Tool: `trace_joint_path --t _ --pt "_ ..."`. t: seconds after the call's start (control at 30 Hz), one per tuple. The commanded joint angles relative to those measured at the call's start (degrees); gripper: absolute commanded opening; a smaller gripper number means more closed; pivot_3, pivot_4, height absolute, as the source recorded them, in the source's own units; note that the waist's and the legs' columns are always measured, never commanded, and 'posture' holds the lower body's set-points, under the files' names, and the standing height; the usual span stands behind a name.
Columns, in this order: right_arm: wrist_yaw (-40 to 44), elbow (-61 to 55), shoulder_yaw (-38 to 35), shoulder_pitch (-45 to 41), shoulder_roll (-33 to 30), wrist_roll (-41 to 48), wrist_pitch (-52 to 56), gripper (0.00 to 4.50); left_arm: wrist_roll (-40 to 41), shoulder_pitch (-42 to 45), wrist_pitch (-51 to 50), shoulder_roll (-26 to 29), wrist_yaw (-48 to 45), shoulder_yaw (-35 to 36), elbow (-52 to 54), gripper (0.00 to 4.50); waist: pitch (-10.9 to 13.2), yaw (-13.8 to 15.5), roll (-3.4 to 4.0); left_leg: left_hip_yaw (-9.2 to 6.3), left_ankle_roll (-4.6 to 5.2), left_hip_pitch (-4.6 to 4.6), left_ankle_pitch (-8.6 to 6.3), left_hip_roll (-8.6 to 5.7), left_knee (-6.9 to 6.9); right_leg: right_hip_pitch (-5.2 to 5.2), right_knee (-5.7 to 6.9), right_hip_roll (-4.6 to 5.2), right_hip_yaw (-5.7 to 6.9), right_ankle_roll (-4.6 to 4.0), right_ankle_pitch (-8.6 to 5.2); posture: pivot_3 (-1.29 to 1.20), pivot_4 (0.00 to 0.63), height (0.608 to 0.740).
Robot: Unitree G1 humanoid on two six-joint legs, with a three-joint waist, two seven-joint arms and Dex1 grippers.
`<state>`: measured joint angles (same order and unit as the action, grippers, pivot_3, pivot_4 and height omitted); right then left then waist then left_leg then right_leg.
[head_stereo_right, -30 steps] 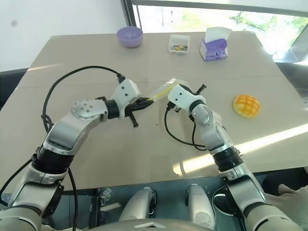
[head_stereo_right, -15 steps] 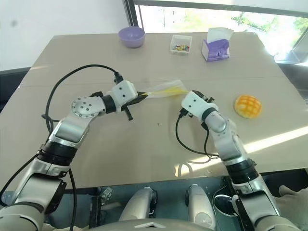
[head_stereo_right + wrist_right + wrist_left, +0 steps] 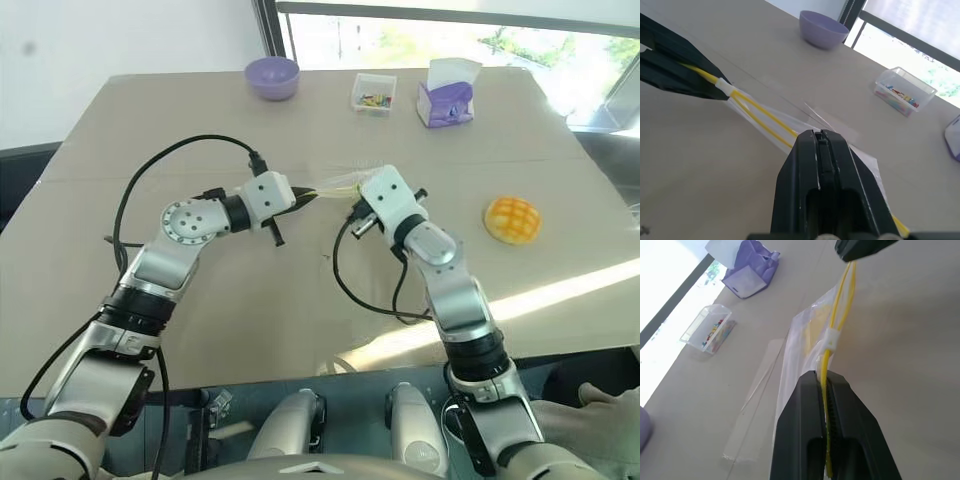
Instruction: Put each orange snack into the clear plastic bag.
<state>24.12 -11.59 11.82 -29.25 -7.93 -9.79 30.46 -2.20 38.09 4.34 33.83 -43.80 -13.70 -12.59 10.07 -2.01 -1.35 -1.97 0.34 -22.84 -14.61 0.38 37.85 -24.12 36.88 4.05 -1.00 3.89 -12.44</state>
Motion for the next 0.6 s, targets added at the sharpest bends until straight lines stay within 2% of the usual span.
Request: trace_joint_path --t 0.03,0.6 --pt "-0.82 0.05 0.84 -1.60 0.74 0.79 -1.76 0.04 0.04 0.04 0.95 -0.47 0.22 1.68 2.48 0.00 0.00 -0.03 0.00 0.00 0.00 0.00 0.00 0.00 0.01 0.00 0.00 0.00 0.00 0.00 0.00 0.00 0.150 0.740" --pt "-2.36 0.62 2.29 -1.84 0.38 0.81 -2.36 0.04 0.55 -0.90 -2.82 -1.01 -0.12 2.44 5.41 0.00 0.00 -0.18 0.00 -0.01 0.00 0.01 0.00 0.00 0.06 0.00 0.08 0.00 0.00 0.00 0.00 0.00 0.150 0.740"
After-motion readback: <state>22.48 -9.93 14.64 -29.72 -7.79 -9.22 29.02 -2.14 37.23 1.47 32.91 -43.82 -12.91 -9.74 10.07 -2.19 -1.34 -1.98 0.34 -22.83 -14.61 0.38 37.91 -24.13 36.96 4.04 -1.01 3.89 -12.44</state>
